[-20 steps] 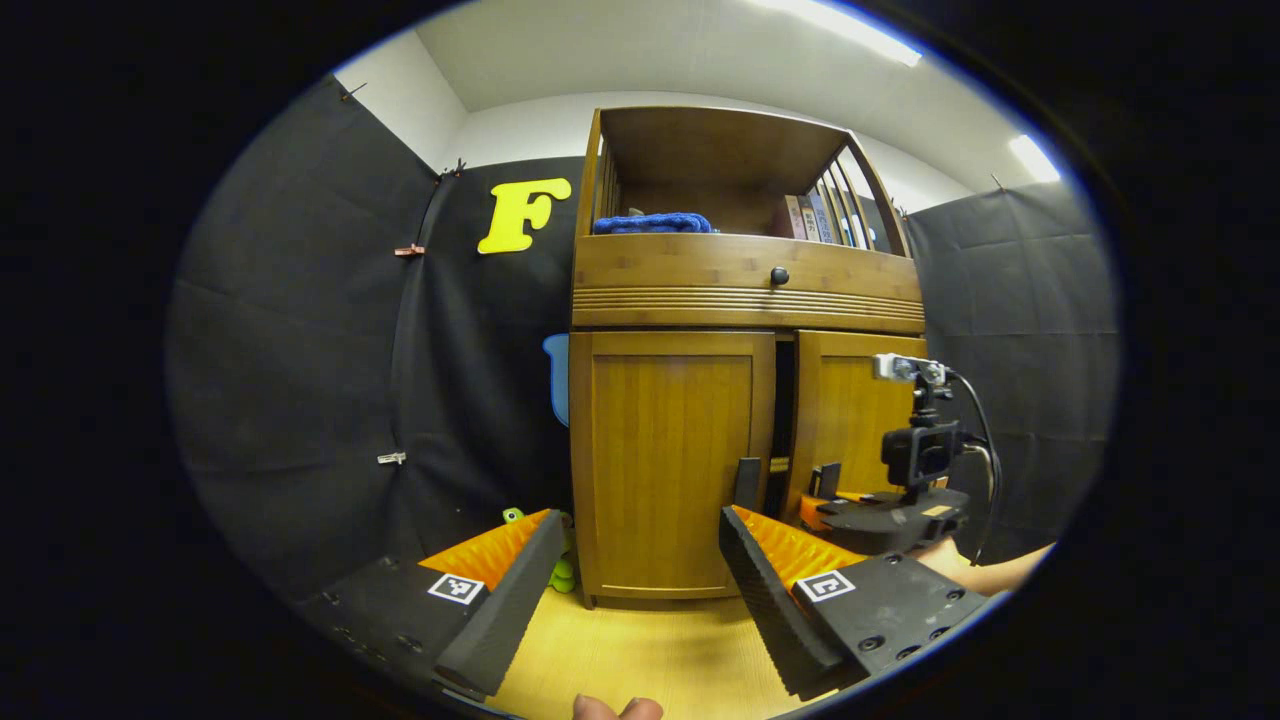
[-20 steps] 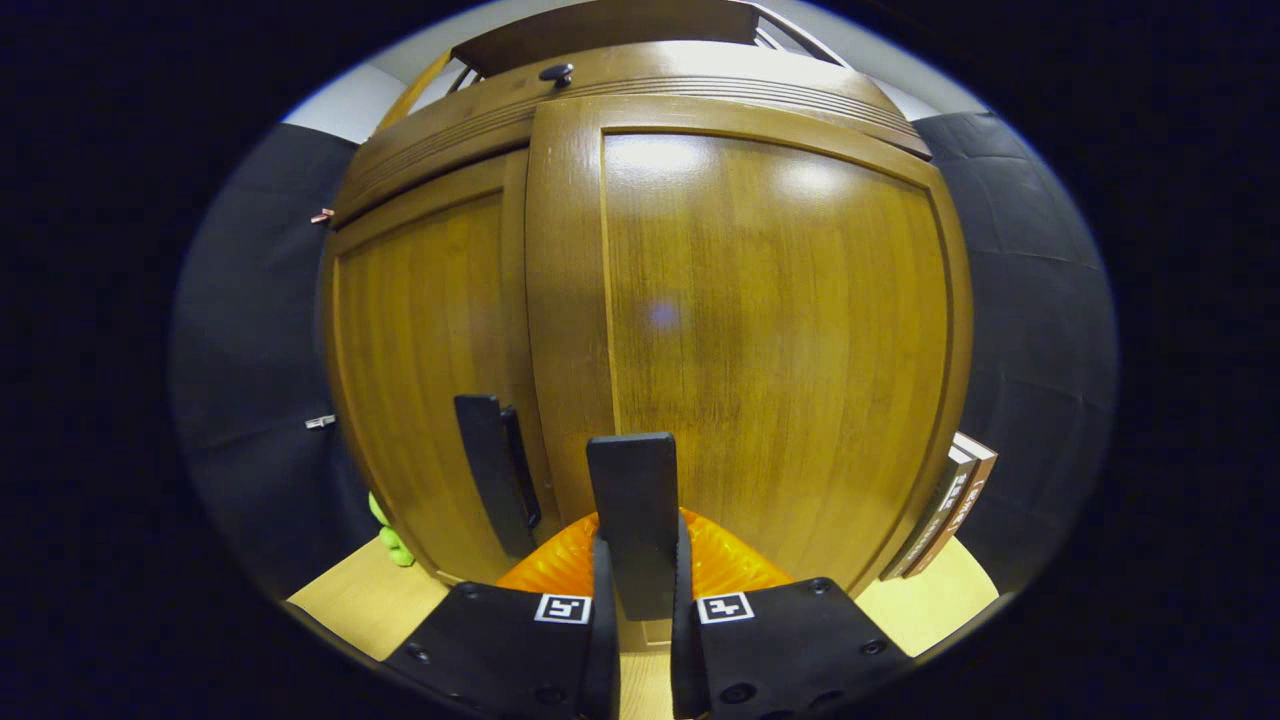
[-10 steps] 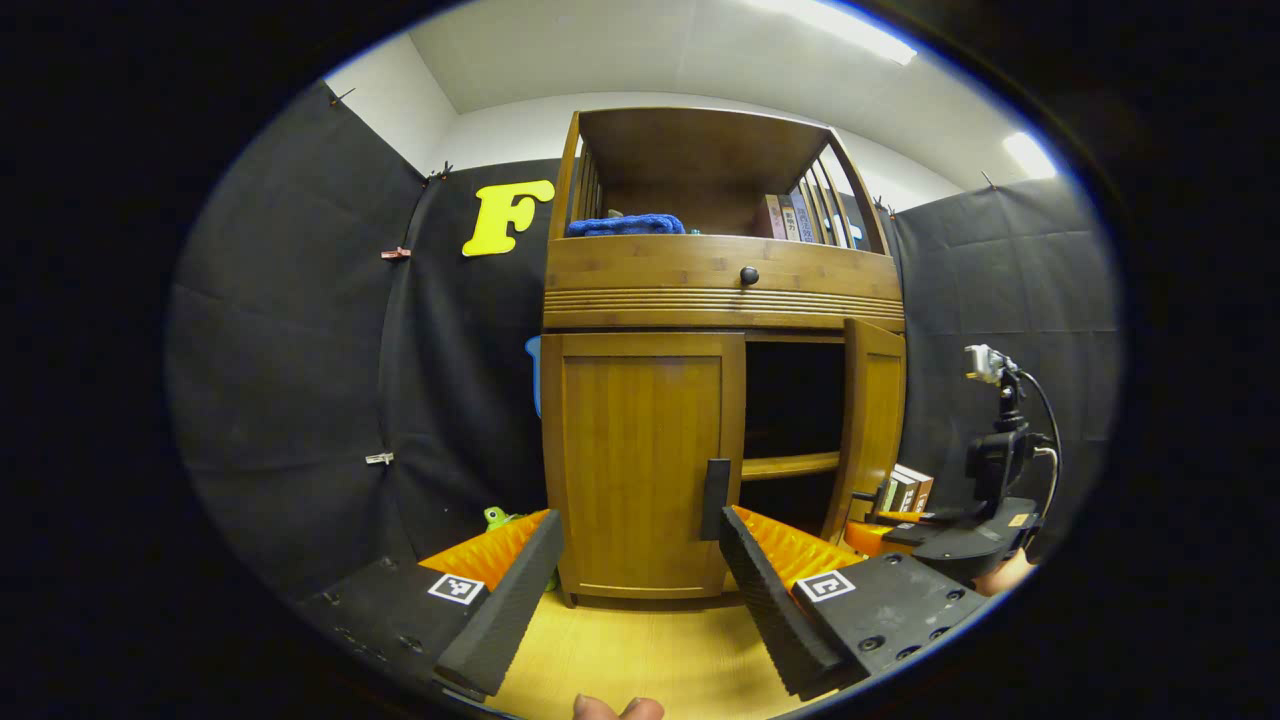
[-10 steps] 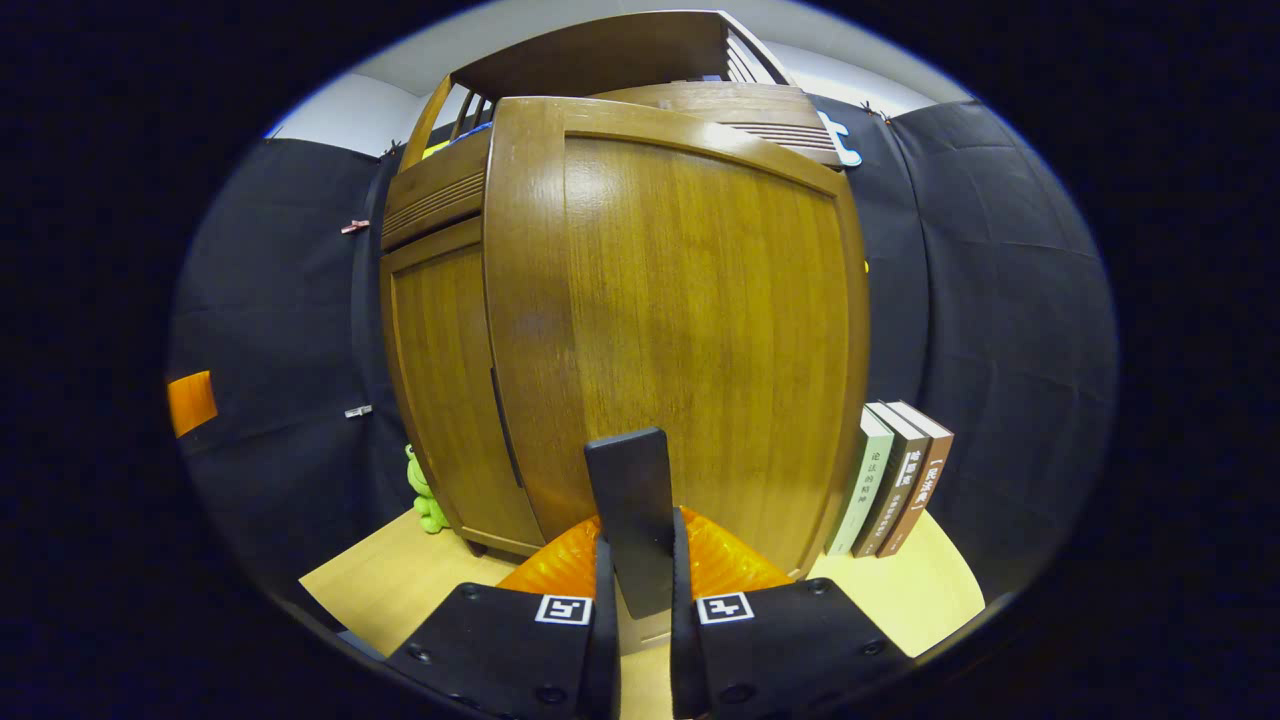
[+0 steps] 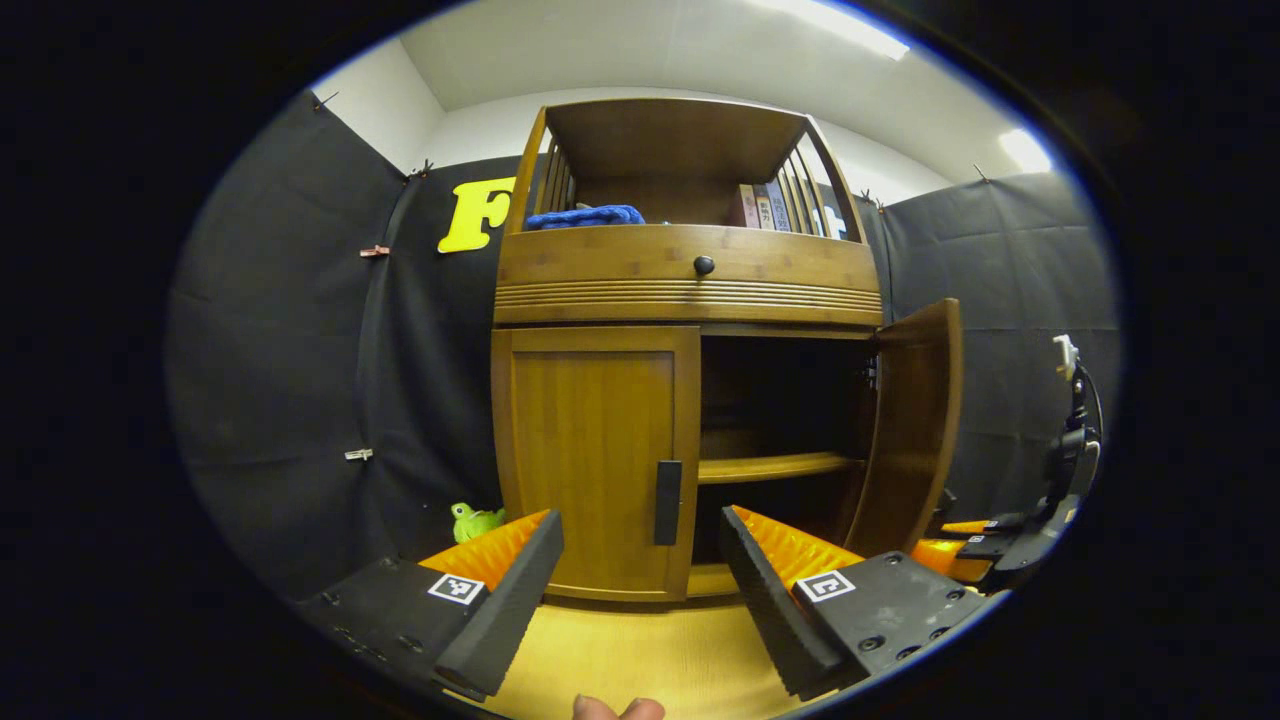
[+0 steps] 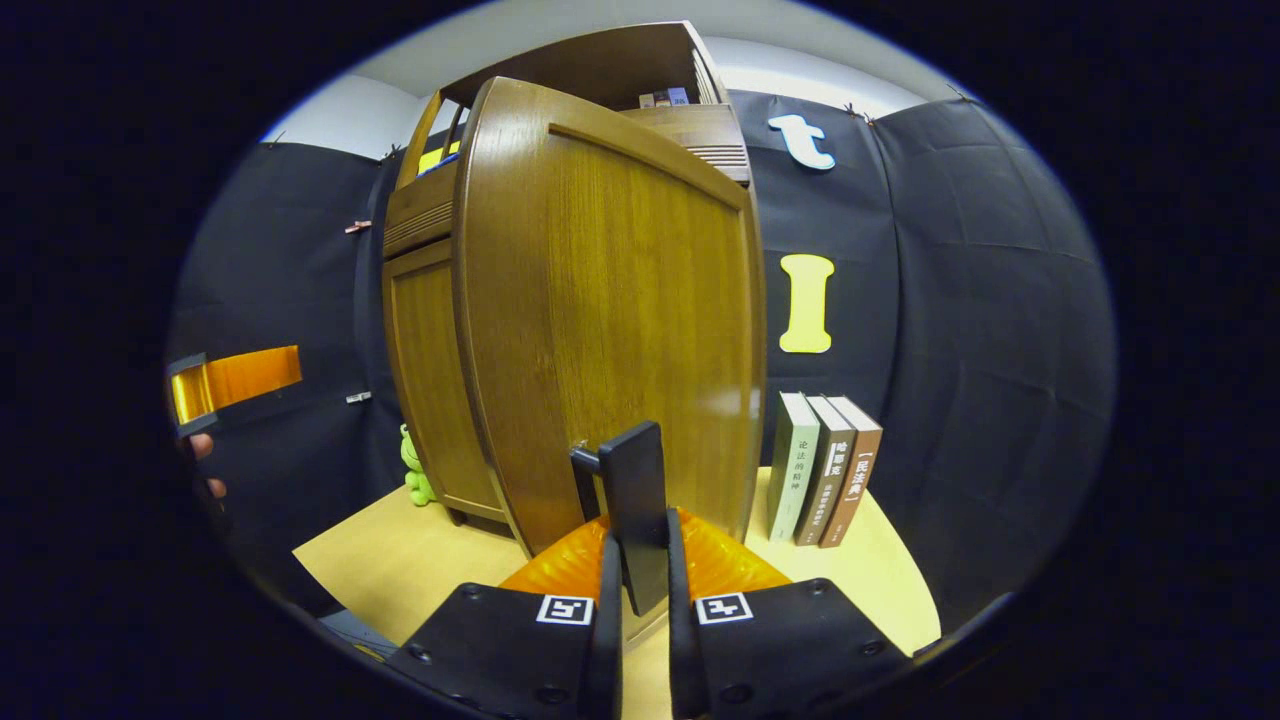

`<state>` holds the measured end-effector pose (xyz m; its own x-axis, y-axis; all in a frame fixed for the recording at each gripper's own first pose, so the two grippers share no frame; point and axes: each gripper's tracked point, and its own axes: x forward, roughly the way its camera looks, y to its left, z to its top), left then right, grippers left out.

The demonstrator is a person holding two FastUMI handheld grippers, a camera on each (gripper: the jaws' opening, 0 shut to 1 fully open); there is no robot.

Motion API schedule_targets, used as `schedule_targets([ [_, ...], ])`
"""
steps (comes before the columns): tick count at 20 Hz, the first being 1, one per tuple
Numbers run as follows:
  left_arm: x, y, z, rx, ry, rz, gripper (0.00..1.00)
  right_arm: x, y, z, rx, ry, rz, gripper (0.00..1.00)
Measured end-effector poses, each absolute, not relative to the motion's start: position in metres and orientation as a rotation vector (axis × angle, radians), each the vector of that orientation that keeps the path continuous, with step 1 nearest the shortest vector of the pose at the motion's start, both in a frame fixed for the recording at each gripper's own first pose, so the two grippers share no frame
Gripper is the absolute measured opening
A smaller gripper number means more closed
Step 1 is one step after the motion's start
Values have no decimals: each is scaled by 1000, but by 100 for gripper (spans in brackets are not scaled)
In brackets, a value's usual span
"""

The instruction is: Open the right door of the double-door shoe cabinet with the right hand, and open the left door with the left hand.

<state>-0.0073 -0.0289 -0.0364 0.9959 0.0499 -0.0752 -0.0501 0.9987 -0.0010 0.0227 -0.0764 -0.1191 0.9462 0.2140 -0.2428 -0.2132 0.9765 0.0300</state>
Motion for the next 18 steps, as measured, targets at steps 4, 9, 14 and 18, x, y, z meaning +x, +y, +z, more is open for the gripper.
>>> schedule_targets([
  [4,11,-48,-31,-15,74,45,98,22,-105,-116,11,252,211,22],
  [9,31,-64,-23,-12,58,38,98,26,-156,-112,44,249,134,22],
  [14,50,-74,-26,11,58,31,98,29,-187,-108,49,260,127,16],
  [18,66,-72,-24,17,44,31,98,25,-195,-105,53,270,124,16],
])
